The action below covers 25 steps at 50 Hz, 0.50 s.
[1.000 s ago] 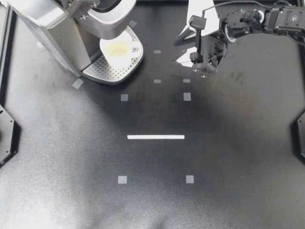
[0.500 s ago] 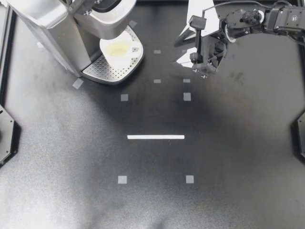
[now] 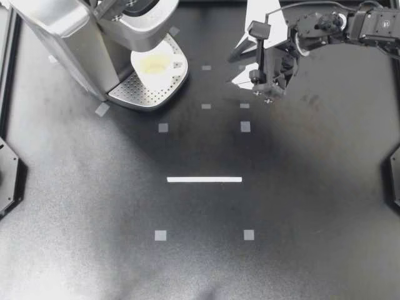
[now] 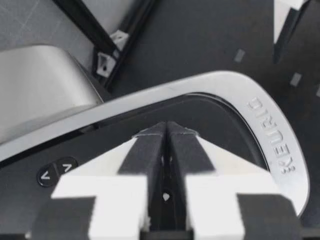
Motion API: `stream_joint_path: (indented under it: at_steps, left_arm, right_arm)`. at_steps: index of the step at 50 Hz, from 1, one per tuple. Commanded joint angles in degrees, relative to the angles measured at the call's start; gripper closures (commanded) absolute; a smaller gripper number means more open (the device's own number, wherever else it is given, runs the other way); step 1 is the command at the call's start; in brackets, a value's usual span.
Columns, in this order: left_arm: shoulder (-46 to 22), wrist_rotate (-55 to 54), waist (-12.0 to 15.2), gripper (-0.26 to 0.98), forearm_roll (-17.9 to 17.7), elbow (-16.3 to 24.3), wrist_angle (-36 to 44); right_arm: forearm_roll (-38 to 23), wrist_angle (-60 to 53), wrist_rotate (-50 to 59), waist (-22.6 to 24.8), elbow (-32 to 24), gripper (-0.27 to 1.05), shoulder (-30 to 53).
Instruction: Place the coffee capsule inside the capsule container, then place the cup onto the center of the cup tray.
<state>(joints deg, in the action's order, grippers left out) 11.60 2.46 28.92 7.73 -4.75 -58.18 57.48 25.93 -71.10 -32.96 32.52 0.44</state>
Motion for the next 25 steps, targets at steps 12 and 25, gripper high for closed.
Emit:
stream_joint_path:
  at_steps: [12, 25]
  left_arm:
    - [-0.79, -0.62, 0.18, 0.61, -0.26, -1.85, -1.58]
    - [0.97, 0.26, 0.09, 0.61, -0.18, 0.97, 2.9]
  right_arm:
    - [0.26, 0.0, -0.18, 0.18, -0.88, 0.16, -0.88]
    - [0.35, 0.0, 0.09, 0.18, -0.79, 0.16, -1.58]
